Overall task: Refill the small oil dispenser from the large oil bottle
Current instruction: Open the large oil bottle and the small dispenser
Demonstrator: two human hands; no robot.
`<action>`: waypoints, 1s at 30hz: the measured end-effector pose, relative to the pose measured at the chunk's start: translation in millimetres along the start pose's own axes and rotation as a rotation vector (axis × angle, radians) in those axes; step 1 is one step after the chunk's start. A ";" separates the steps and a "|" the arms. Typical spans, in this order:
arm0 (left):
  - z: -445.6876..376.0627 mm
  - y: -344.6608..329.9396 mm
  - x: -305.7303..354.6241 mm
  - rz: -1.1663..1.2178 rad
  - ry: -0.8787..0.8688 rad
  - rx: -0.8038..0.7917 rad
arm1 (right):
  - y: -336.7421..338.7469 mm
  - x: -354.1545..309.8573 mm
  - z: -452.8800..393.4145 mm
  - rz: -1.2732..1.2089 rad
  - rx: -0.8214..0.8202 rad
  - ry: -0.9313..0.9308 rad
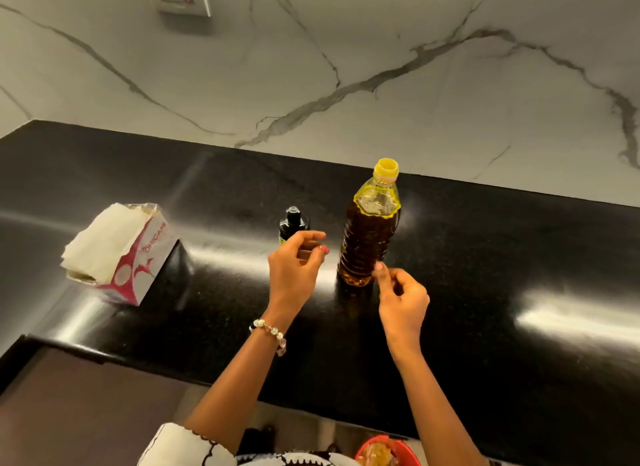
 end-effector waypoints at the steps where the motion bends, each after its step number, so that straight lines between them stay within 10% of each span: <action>1: -0.7 9.0 -2.4 0.003 -0.010 0.034 | -8.1 -7.0 6.2 -0.040 0.003 0.015; 10: -25.1 69.3 -53.7 0.177 0.276 0.278 | -100.8 -57.8 13.5 -0.076 -0.065 0.192; 19: -64.8 41.6 -75.8 -0.120 0.226 -0.262 | -154.6 -72.1 -29.1 0.416 -0.092 0.135; 30: -74.1 32.4 -92.8 -0.112 0.084 -0.325 | -159.4 -76.6 -22.8 0.716 -0.060 0.213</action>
Point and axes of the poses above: each hand's wrist, its own z-axis away from the middle knuckle, its own y-axis out of the back of the hand, x = y × z, the point moved 5 cm from there along -z, towards the middle knuckle, and after that the axes turned 1 degree about z, right-handed, at the moved point
